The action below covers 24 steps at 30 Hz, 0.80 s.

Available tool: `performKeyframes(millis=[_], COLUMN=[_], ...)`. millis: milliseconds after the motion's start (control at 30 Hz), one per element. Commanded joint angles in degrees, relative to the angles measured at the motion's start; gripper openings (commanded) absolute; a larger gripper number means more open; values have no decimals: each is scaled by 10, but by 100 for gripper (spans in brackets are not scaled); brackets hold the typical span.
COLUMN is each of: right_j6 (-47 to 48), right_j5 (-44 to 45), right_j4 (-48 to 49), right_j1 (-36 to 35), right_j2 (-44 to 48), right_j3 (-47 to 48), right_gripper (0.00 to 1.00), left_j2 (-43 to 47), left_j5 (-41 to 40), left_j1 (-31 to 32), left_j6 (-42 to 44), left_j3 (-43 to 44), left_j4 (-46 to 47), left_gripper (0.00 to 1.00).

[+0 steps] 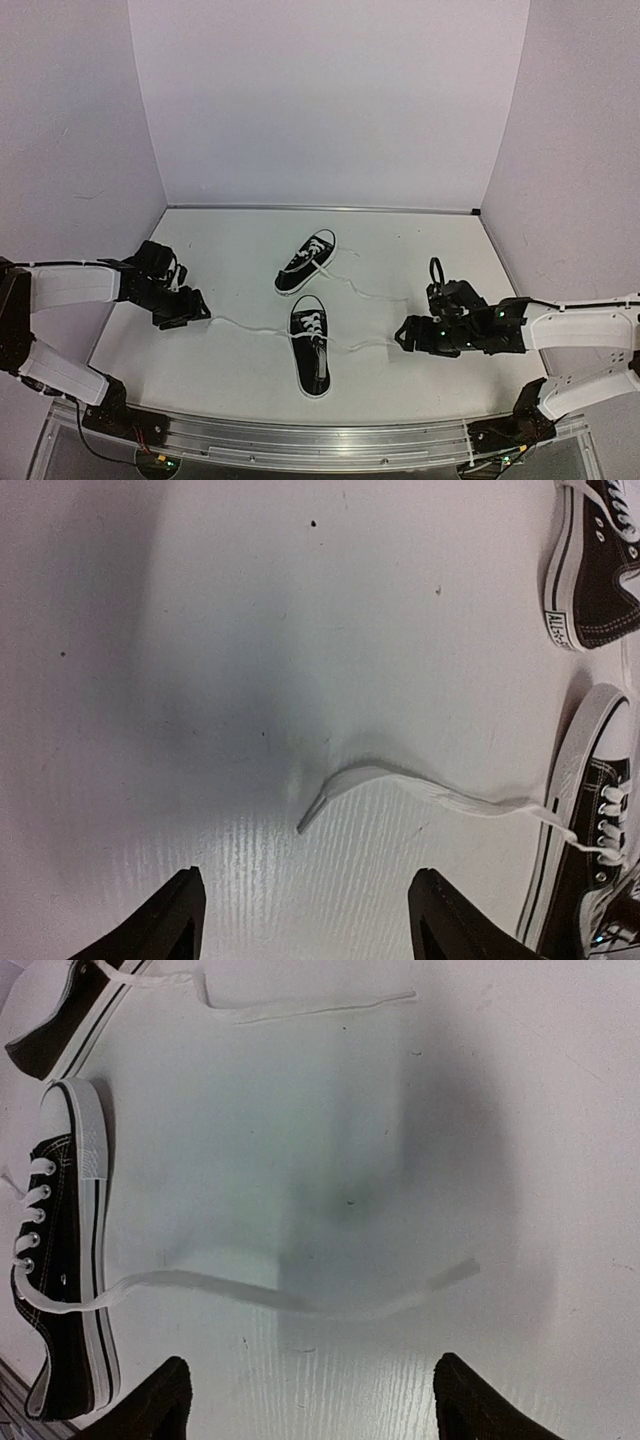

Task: Tie the shoes

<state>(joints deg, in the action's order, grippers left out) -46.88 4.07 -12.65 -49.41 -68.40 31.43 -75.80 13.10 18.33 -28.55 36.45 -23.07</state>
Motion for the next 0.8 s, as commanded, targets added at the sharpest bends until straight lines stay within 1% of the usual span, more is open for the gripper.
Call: performKeyframes(millis=[0, 67, 133, 200, 300, 400, 500, 567, 633, 667, 700, 767], right_j6=[6, 3, 6, 21, 71, 145, 222, 249, 267, 279, 294, 304], right_j5=[31, 51, 72, 81, 90, 79, 31, 8, 4, -8, -25, -63], right_j4=[-19, -42, -63, -66, -53, -22, 50, 90, 99, 99, 99, 100], right_j1=[3, 4, 6, 7, 7, 7, 7, 7, 7, 7, 7, 7], right_j2=[63, 86, 110, 134, 150, 149, 130, 96, 61, 41, 18, -17], right_j3=[29, 40, 52, 60, 75, 102, 115, 126, 149, 167, 179, 195], right_gripper=[97, 98, 98, 98, 98, 98, 98, 98, 98, 98, 98, 98], left_j2=[46, 49, 46, 42, 45, 66, 83, 77, 68, 66, 70, 89], left_j5=[-65, -82, -84, -80, -75, -84, -75, -72, -69, -81, -101, -98], left_j1=[1, 0, 0, 1, 2, 19, 29, 29, 29, 29, 29, 29], left_j6=[1, 2, 9, 18, 30, 55, 70, 63, 93, 102, 100, 90], left_j3=[45, 59, 73, 88, 108, 124, 127, 122, 126, 130, 126, 107], left_j4=[-41, -53, -57, -57, -58, -55, -31, -10, 2, 8, 25, 75], left_gripper=[85, 93, 99, 100, 100, 99, 99, 100, 99, 99, 100, 100])
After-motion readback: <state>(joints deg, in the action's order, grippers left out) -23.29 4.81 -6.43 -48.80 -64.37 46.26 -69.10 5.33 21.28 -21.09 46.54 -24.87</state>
